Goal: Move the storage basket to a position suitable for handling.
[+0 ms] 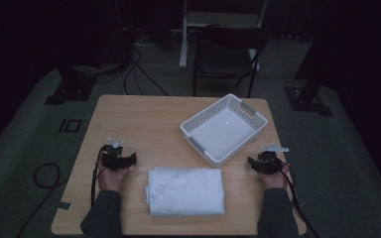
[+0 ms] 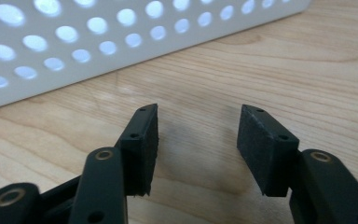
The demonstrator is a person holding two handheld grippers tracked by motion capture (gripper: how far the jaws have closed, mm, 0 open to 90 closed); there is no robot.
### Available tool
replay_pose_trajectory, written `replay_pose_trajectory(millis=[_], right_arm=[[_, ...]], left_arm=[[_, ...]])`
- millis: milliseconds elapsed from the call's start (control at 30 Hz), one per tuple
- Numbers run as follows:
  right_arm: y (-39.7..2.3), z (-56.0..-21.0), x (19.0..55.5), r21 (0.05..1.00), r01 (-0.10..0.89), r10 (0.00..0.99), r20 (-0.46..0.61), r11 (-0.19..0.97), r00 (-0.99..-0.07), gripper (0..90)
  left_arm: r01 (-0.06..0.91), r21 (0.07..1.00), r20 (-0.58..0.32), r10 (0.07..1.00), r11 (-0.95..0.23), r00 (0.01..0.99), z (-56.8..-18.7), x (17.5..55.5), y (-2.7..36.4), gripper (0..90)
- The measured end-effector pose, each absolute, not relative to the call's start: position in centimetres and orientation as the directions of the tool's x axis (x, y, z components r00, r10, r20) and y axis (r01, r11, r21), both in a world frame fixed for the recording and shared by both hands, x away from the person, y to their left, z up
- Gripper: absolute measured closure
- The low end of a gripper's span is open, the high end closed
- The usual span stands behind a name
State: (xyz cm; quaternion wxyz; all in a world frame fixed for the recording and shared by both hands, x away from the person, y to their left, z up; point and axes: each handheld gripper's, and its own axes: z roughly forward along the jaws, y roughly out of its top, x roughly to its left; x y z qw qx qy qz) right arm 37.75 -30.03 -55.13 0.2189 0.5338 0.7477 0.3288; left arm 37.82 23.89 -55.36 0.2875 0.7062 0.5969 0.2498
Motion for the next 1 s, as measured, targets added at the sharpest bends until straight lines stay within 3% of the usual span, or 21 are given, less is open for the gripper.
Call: replay_pose_trajectory(millis=[367,1000], right_arm=[[-29.8,-53.8,37.2,0.784,0.594,0.937,0.046,0.18,-0.345,54.2],[-27.5,-51.7,37.4,0.827,0.523,0.917,0.023,0.206,-0.397,51.4]], left_arm=[[0.692,0.706,0.025,0.982,-0.151,0.189,-55.2,37.6,23.5,32.4],[0.686,0.714,0.01,0.982,-0.14,0.19,-55.3,37.7,23.6,31.3]])
